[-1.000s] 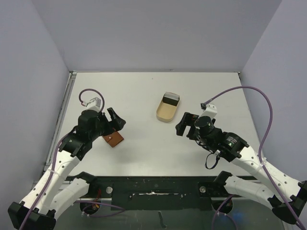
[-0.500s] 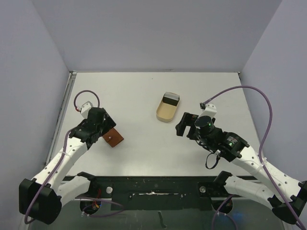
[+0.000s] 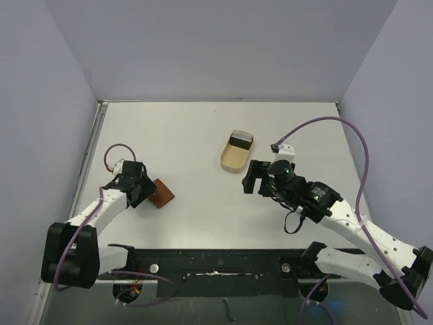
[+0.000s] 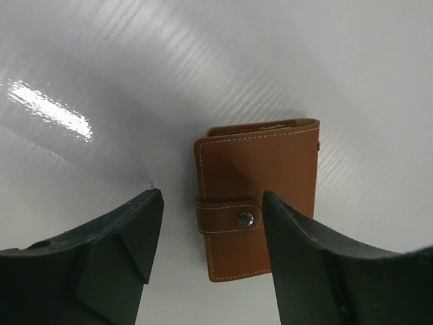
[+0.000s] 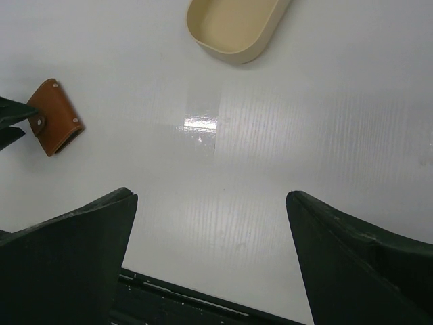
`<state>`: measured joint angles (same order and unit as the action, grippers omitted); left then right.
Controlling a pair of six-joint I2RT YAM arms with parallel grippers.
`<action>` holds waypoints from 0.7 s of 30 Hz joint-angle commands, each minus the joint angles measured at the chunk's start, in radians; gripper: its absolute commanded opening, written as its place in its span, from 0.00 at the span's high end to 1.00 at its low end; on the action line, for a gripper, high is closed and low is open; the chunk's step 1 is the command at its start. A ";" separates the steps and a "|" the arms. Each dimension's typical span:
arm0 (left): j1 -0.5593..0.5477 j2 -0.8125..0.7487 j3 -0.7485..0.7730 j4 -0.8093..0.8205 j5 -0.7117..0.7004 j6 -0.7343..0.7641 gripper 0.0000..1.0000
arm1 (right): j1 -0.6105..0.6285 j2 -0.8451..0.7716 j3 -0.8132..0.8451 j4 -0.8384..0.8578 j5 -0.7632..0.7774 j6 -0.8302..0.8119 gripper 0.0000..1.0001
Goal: Put the credit cards into the card holder
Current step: Adjust the card holder at the center of the board.
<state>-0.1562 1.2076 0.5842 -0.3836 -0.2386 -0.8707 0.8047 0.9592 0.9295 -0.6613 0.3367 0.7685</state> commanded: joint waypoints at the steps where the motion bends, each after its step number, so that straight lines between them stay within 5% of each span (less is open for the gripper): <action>1: 0.002 0.037 -0.005 0.132 0.109 0.028 0.41 | 0.000 -0.034 -0.006 0.038 -0.025 -0.025 0.02; 7: -0.089 0.022 -0.108 0.246 0.344 -0.071 0.47 | -0.009 -0.027 -0.008 0.017 0.012 -0.025 0.02; 16: -0.403 -0.055 -0.197 0.488 0.362 -0.256 0.50 | -0.014 0.044 0.021 0.001 0.069 -0.030 0.02; 21: -0.393 -0.049 -0.057 0.326 0.342 -0.110 0.49 | -0.015 0.056 0.045 -0.012 0.070 -0.010 0.02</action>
<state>-0.5571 1.1709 0.3958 -0.0322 0.1120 -1.0687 0.7971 1.0210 0.9154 -0.6811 0.3679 0.7475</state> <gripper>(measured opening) 0.509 0.977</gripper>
